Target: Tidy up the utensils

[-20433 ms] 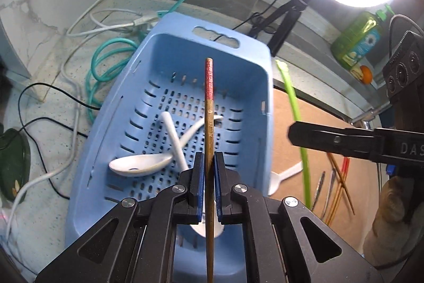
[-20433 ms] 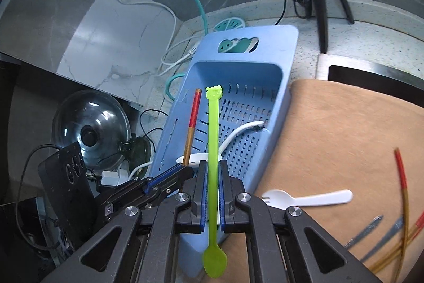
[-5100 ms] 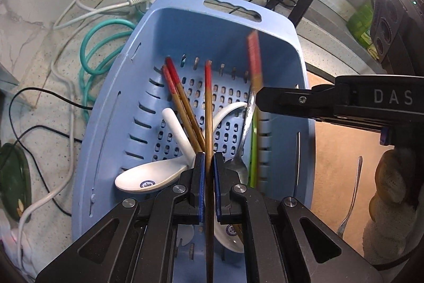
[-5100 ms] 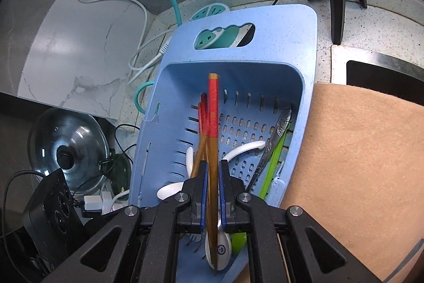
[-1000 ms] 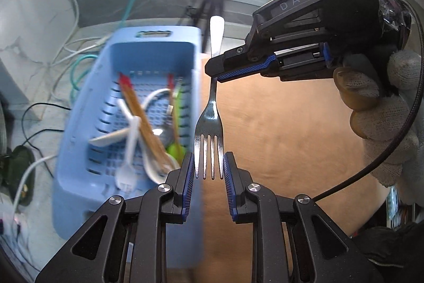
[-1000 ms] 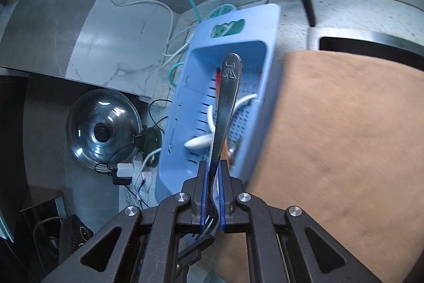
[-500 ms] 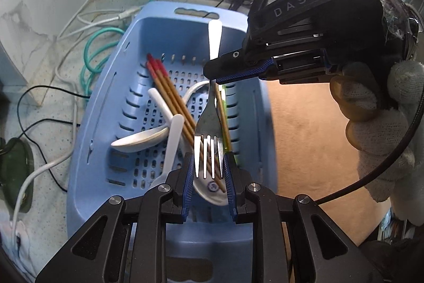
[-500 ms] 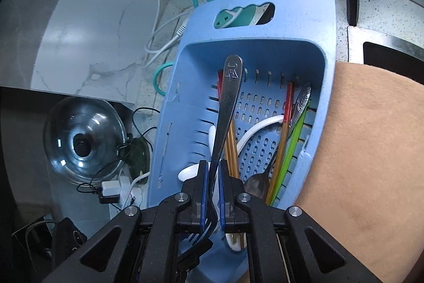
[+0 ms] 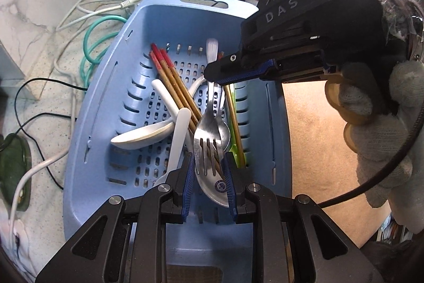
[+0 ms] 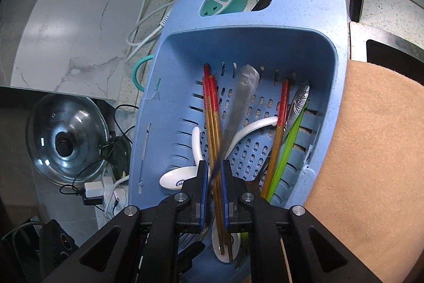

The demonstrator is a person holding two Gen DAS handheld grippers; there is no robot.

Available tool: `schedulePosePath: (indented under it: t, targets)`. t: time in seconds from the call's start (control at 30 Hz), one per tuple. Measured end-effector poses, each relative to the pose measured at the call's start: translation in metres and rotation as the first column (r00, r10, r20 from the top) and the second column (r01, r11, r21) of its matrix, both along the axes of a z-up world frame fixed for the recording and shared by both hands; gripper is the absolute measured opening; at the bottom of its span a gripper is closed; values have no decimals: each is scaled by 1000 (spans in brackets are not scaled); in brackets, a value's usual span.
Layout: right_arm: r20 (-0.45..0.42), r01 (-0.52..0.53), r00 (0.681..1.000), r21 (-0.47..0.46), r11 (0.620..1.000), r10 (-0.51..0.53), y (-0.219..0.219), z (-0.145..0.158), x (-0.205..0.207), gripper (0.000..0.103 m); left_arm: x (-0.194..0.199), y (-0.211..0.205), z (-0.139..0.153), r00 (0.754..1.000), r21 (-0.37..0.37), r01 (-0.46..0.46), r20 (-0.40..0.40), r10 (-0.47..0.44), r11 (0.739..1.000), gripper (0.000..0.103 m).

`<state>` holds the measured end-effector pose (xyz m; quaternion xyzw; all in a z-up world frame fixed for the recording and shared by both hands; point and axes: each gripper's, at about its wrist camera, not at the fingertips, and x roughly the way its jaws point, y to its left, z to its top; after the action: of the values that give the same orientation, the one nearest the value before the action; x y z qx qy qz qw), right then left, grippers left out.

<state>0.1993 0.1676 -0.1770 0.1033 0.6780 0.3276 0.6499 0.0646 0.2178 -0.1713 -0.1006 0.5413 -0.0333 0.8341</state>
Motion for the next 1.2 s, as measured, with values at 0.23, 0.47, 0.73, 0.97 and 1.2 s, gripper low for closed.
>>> schedulePosePath:
  t: [0.23,0.47,0.73,0.97,1.2]
  targets:
    - [44,-28,999,10,1000,27,-1,16,-3,10,-4,-4,7,1000,9,-9,6,9,1000,20]
    - [80,-55,995,38,998,52,-9,38,-10,10,-16,-6,24,999,30,-31,38,30,999,20]
    - [135,-91,988,74,993,80,-35,70,-22,13,-39,-26,62,993,98,-49,116,37,994,20]
    - [200,-119,975,91,989,98,-65,94,-37,27,-61,-47,89,982,146,-76,181,49,986,34]
    - [292,-139,950,83,987,110,-97,113,-53,40,-83,-56,112,966,187,-150,239,104,971,60]
